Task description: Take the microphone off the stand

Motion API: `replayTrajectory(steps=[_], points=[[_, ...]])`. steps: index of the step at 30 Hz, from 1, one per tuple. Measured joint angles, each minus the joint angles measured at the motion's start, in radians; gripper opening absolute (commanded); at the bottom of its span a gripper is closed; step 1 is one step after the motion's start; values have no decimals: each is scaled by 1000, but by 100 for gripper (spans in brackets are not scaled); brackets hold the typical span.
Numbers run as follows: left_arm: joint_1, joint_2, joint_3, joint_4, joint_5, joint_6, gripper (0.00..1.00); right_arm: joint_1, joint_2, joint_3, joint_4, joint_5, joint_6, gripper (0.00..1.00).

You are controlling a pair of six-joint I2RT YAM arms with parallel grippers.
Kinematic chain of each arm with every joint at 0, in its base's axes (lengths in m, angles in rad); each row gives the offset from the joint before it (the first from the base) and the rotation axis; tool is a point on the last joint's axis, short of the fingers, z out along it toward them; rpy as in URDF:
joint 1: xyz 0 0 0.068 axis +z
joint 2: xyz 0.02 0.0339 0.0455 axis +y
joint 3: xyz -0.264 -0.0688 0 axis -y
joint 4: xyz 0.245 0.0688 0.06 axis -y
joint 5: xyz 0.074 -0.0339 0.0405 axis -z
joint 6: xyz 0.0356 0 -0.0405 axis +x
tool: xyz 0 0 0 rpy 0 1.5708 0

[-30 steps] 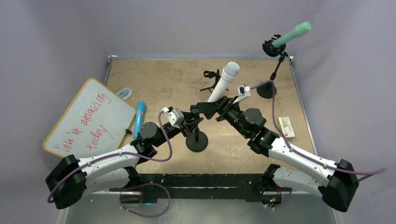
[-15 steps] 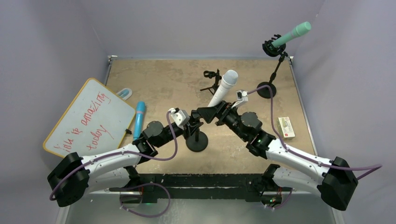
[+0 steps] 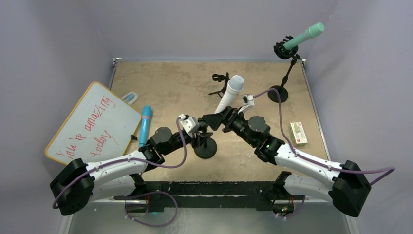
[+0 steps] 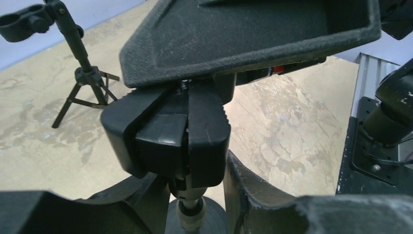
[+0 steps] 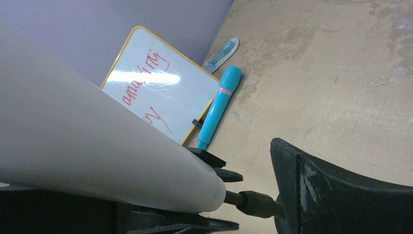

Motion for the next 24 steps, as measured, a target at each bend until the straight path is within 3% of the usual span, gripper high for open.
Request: replayTrajectory(steps=[5, 17, 20, 24], points=[[-1, -12, -3, -14, 15, -5, 50, 0, -2, 3, -5, -9, 0, 99], [-1, -71, -22, 10, 6, -5, 53, 1, -9, 3, -14, -8, 0, 99], [-1, -79, -29, 25, -5, -5, 45, 1, -9, 3, -15, -8, 0, 99], [-1, -81, -32, 34, -19, -4, 21, 1, -9, 3, -15, -8, 0, 99]])
